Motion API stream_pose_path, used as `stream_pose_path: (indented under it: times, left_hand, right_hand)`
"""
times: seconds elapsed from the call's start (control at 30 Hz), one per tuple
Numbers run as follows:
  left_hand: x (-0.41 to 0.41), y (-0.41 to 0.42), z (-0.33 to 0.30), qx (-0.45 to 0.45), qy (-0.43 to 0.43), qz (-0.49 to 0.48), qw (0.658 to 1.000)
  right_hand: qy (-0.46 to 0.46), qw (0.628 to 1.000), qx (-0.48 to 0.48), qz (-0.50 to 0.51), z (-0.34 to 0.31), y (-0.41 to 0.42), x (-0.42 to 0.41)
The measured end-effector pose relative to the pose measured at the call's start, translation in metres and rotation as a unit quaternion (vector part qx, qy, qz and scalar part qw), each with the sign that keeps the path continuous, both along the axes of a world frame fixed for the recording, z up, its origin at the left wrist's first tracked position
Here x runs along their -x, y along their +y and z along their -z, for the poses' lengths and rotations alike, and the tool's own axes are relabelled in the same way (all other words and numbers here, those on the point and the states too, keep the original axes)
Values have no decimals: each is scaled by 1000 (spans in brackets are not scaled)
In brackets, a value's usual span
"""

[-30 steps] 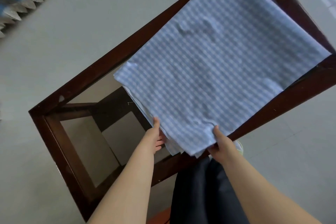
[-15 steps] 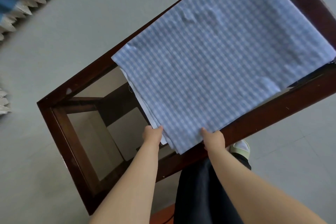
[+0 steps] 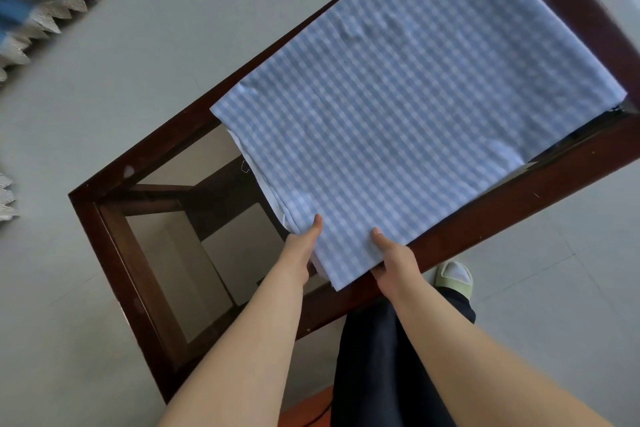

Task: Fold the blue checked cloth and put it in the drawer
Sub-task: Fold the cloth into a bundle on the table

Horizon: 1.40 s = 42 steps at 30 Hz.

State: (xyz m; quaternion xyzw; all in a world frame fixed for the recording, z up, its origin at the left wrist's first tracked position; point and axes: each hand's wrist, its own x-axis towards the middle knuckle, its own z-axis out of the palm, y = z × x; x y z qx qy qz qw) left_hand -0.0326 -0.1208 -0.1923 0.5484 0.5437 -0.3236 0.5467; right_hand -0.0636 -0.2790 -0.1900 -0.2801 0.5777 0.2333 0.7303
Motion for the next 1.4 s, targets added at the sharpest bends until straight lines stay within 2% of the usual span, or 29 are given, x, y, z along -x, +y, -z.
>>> stream_pose_path:
  times: [0.1, 0.2, 0.33, 0.5, 0.67, 0.77, 0.87, 0.93, 1.0, 1.07, 1.13, 1.23, 1.33, 1.4]
  left_hand:
    - [-4, 5, 0, -3, -41, -78, 996]
    - [-7, -6, -8, 36, -48, -62, 996]
    - [16, -39, -12, 72, -15, -43, 996]
    - [56, -68, -24, 72, 44, -43, 995]
    - [75, -70, -37, 88, 28, -40, 995]
    - [71, -70, -53, 135, 14, -113, 984]
    - [47, -59, -63, 111, -22, -184, 976]
    - [24, -53, -63, 65, -24, -200, 977]
    - [4, -55, -68, 11, -18, -162, 987]
    - [-10, -64, -75, -56, -27, -88, 994]
    - [-17, -80, -91, -140, -87, -3, 986]
    - [-23, -111, -122, -195, -205, 113, 953]
    - [-48, -139, -146, -211, -297, 222, 905]
    - [-80, -162, -157, -220, -334, 292, 869]
  right_hand:
    - [2, 999, 43, 3, -4, -3, 10]
    - [33, 995, 91, 26, -5, -24, 30]
    - [13, 998, -16, 66, -9, -61, 69]
    - [19, 998, -37, -43, -18, -90, 98]
    - [51, 990, -10, -131, -32, -99, 99]
    - [94, 974, 23, -207, -42, -106, 102]
    - [131, 963, -25, -233, -49, -126, 110]
    - [129, 968, -54, -208, -56, -139, 111]
    - [110, 983, -45, -137, -62, -149, 108]
    - [90, 995, 3, -46, -70, -157, 96]
    - [66, 994, 80, 38, -77, -165, 81]
    - [16, 980, 137, 145, -88, -183, 58]
    - [-7, 957, 116, 265, -100, -206, 31]
    - [-29, 948, 112, 297, -105, -224, 12]
